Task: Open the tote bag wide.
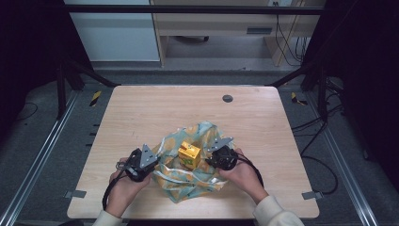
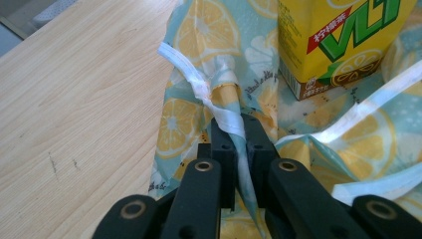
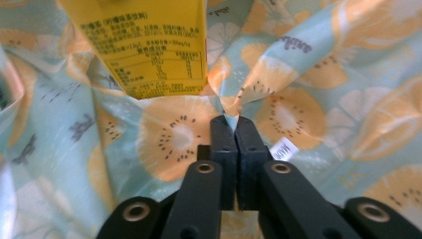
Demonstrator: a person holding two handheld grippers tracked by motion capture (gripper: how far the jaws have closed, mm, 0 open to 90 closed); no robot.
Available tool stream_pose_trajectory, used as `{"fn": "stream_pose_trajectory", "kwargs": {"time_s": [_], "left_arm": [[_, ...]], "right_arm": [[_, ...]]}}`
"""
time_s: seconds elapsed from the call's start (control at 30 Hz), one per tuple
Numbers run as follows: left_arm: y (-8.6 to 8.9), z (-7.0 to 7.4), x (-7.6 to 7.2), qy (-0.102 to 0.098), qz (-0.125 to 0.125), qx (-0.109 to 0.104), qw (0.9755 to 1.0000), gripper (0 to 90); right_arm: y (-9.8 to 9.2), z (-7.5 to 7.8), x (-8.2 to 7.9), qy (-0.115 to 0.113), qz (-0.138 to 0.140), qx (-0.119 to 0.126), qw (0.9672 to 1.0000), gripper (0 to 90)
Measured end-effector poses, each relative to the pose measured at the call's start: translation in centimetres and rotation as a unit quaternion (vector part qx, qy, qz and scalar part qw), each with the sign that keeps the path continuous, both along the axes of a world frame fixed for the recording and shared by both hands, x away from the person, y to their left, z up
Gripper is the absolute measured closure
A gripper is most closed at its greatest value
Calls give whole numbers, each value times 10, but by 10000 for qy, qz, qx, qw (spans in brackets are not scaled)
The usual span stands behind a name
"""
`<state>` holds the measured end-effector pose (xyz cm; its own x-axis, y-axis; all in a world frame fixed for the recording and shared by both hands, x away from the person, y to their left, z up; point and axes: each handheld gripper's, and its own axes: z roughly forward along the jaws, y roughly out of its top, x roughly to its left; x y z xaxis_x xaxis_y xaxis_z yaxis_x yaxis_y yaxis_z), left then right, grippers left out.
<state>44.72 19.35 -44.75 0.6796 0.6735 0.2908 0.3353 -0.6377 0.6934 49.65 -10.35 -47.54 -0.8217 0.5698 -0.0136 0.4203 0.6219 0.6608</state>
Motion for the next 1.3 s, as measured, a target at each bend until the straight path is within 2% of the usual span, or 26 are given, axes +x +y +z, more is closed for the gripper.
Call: {"fn": "stream_pose_trajectory", "kwargs": {"time_s": [0.1, 0.13, 0.17, 0.3, 0.33, 0.4, 0.87, 1.0, 1.13, 1.2, 1.23, 1.27, 1.3], "left_arm": [[1, -5, 2, 160, 43, 186, 9997, 871], [2, -7, 3, 219, 74, 258, 9994, 876], [2, -10, 5, 331, 105, 313, 9989, 879], [4, -19, 10, 553, 149, 480, 9972, 883], [5, -20, 11, 659, 137, 567, 9961, 887], [7, -21, 11, 698, 125, 594, 9957, 889], [13, -17, 5, 704, 98, 583, 9958, 892], [16, -17, 3, 782, 104, 658, 9947, 893], [19, -17, -1, 749, 100, 597, 9954, 886], [21, -15, -3, 674, 95, 496, 9964, 850], [22, -14, -4, 542, 111, 356, 9978, 812], [23, -12, -5, 457, 107, 251, 9986, 681], [24, -10, -5, 352, 123, 120, 9992, 681]], "right_arm": [[-7, 3, -6, -17, 22, 11, 10000, 900], [-16, 4, -10, -9, -13, 23, 10000, 900], [-20, 5, -13, 17, -44, 25, 10000, 900], [-31, 1, -18, 48, -71, 20, 10000, 900], [-35, 0, -20, 72, -104, -9, 9999, 900], [-38, -2, -21, 97, -106, -56, 9999, 900], [-49, 1, -21, 9, -155, -241, 9996, 900], [-52, 2, -20, -24, -197, -316, 9993, 900], [-54, 2, -22, -40, -182, -278, 9994, 900], [-54, 5, -23, -96, -130, -152, 9998, 833], [-54, 7, -24, -134, -135, -115, 9998, 800], [-54, 12, -25, -234, -128, -25, 9996, 684], [-54, 12, -25, -234, -128, -25, 9996, 684]]}}
